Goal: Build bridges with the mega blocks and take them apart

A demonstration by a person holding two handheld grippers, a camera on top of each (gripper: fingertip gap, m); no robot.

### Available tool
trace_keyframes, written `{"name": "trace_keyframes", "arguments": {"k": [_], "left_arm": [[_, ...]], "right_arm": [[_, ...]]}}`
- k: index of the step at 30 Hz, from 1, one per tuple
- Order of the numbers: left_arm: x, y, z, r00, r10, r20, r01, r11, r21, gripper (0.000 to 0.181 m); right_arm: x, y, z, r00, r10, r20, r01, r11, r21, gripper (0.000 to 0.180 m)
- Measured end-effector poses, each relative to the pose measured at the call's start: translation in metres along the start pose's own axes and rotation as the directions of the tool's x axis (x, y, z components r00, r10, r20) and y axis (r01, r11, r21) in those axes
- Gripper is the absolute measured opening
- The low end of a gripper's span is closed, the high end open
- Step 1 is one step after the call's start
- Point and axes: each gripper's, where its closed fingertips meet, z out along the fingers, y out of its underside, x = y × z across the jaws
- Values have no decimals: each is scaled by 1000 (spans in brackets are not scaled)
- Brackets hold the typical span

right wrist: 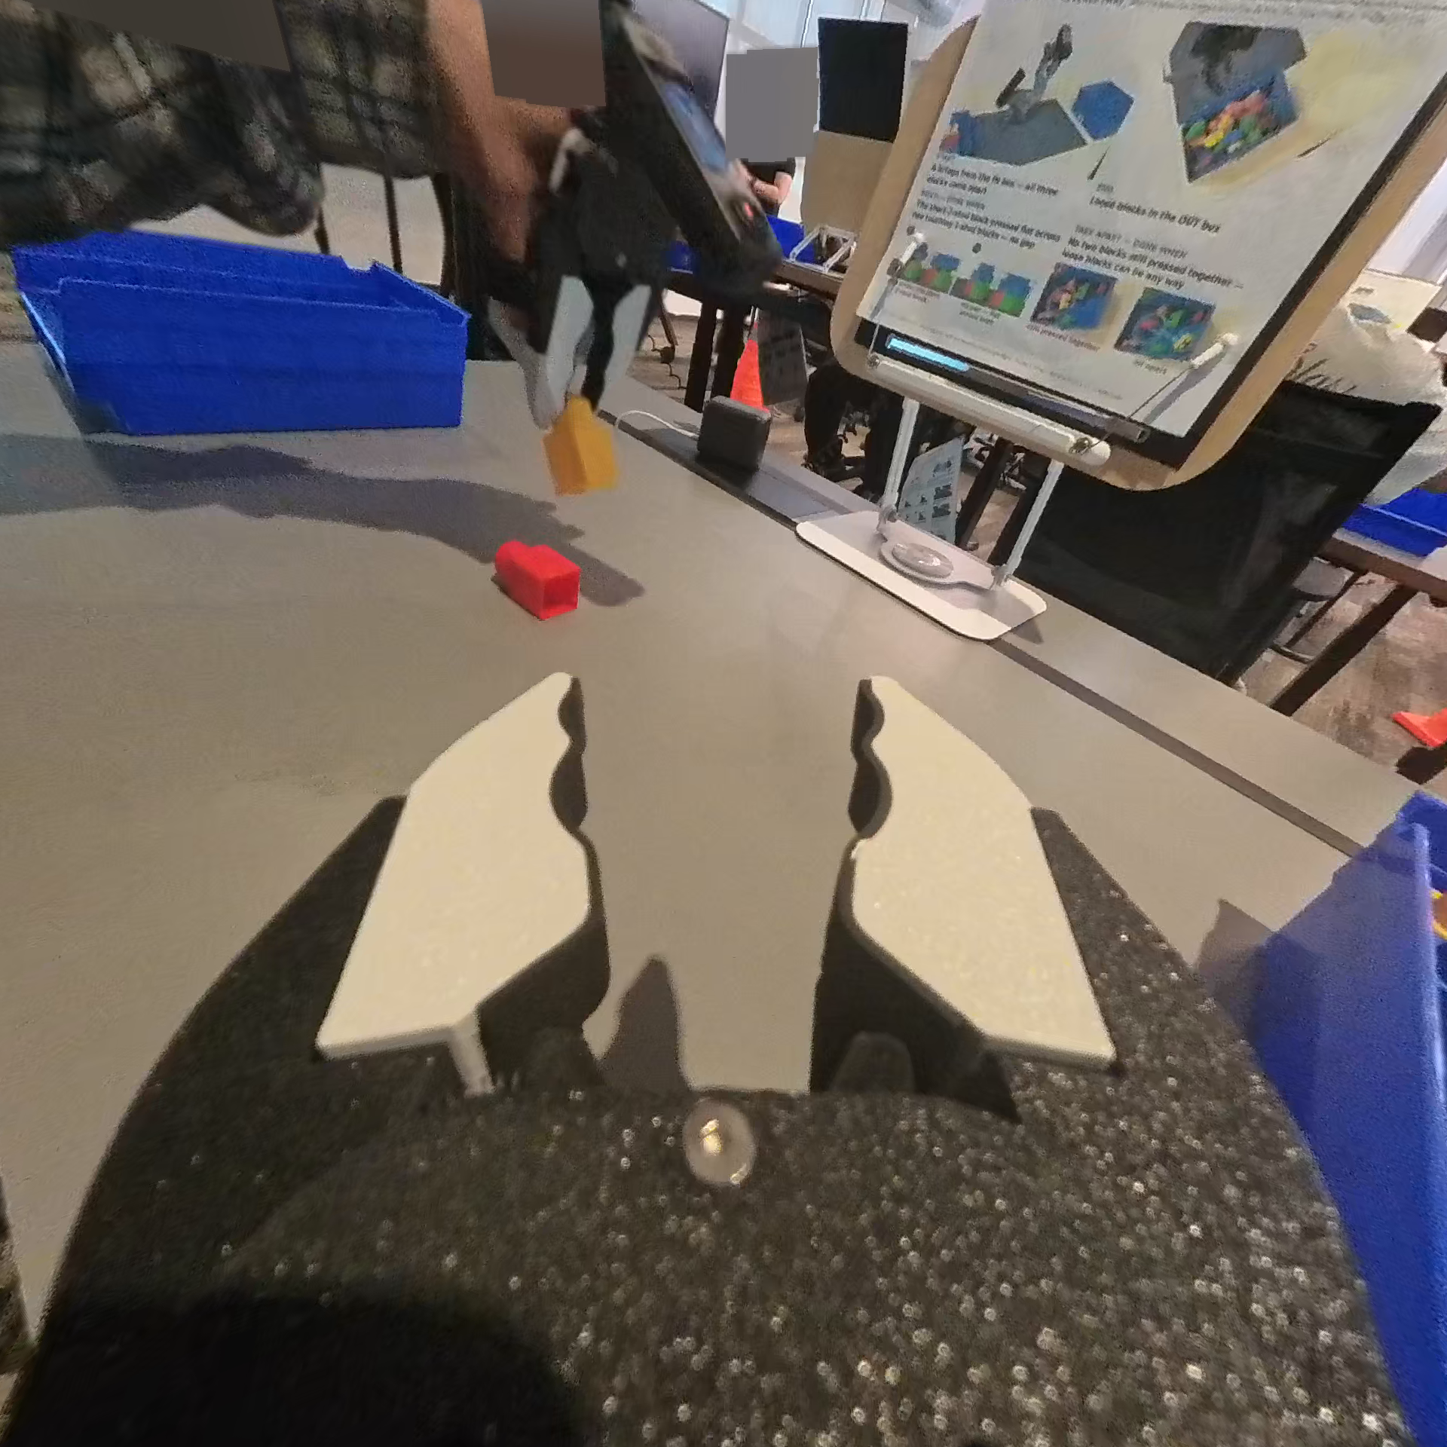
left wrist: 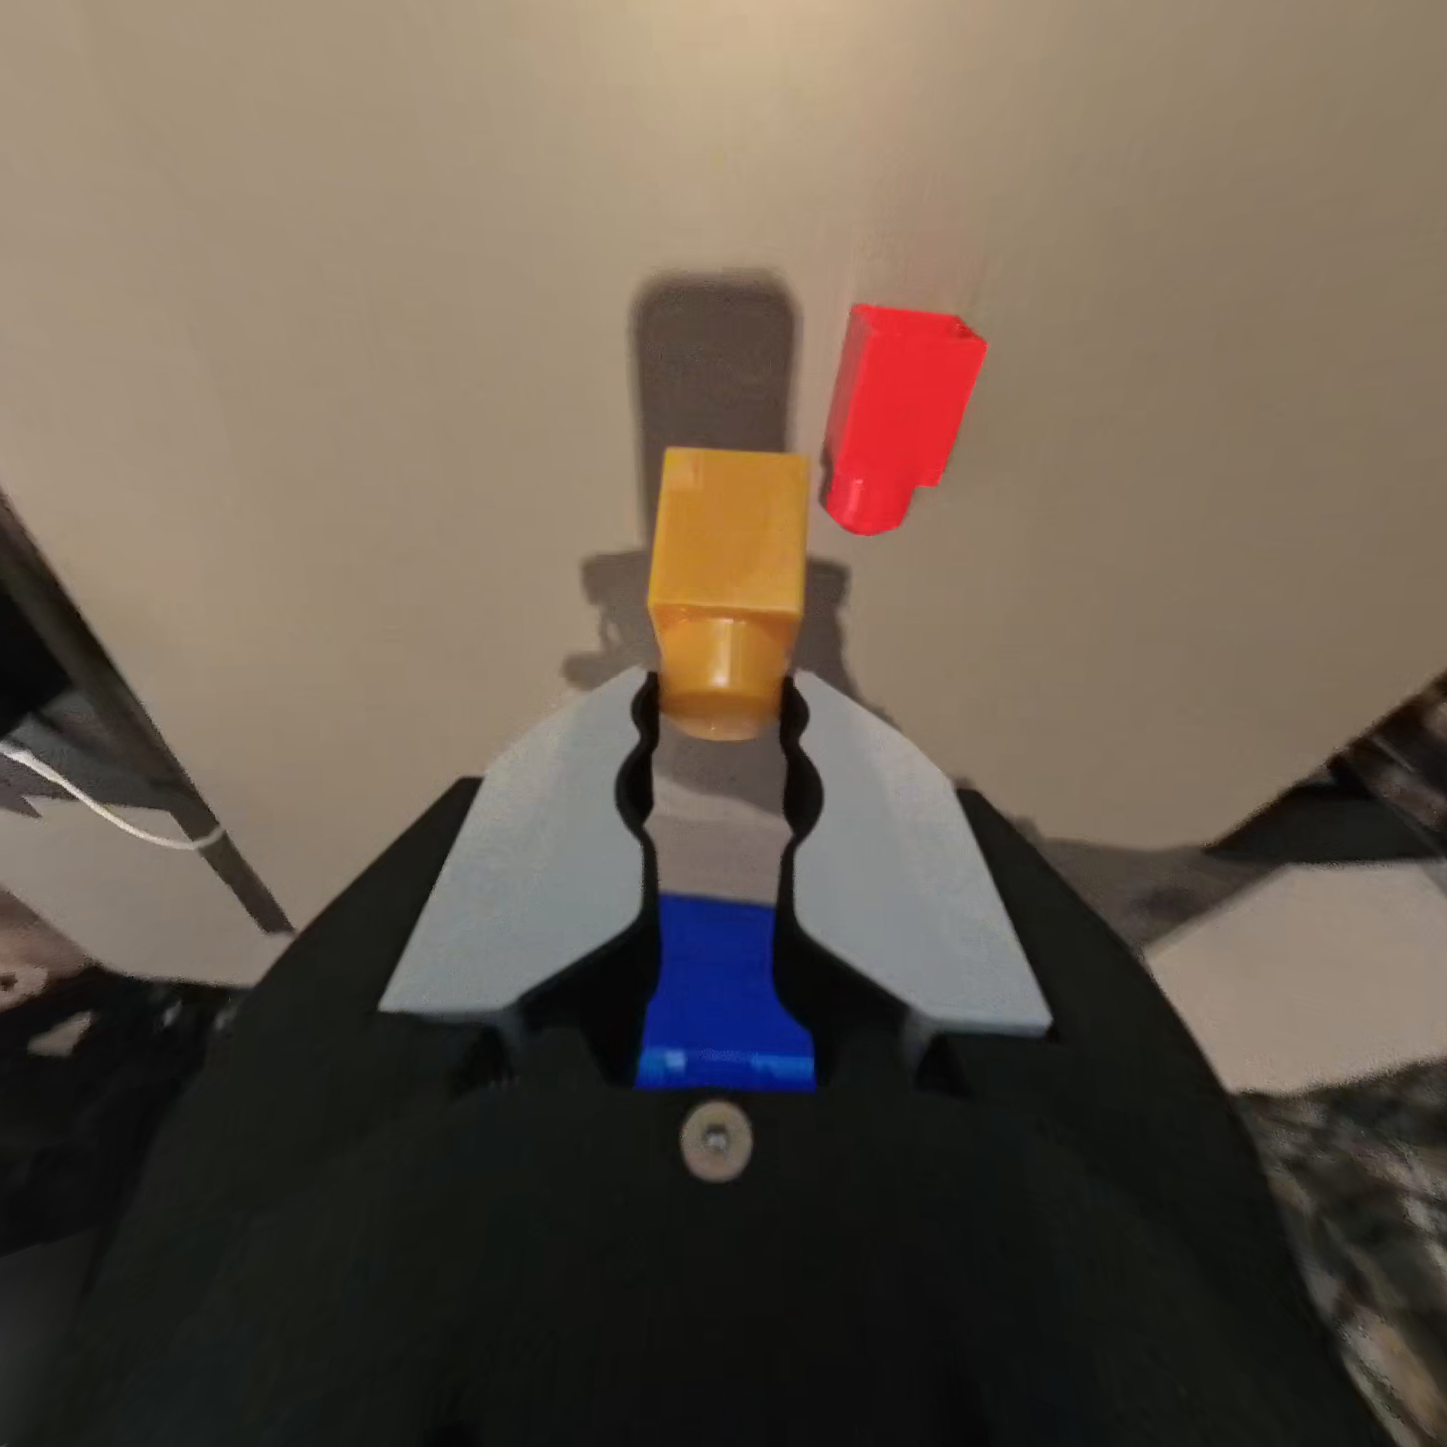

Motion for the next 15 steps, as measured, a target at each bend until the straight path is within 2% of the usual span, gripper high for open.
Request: {"name": "trace_keyframes", "arguments": {"k": [3, 6, 11, 15], "left_arm": [[9, -17, 7, 1000, 4, -15, -7, 979, -203, 30], [10, -32, 14, 999, 40, 10, -34, 938, -345, 30], [-2, -68, 8, 993, 83, 79, -50, 934, -353, 30], [-3, -81, 10, 991, 100, 85, -61, 924, -377, 30]], "right_arm": [[0, -2, -5, 1000, -15, -11, 15, 1000, -6, 65], [0, -1, -12, 999, -29, -25, 29, 999, -20, 65], [7, 1, -27, 998, -25, -58, 23, 999, -27, 65], [10, 5, -33, 997, -17, -75, 15, 1000, -28, 65]]}}
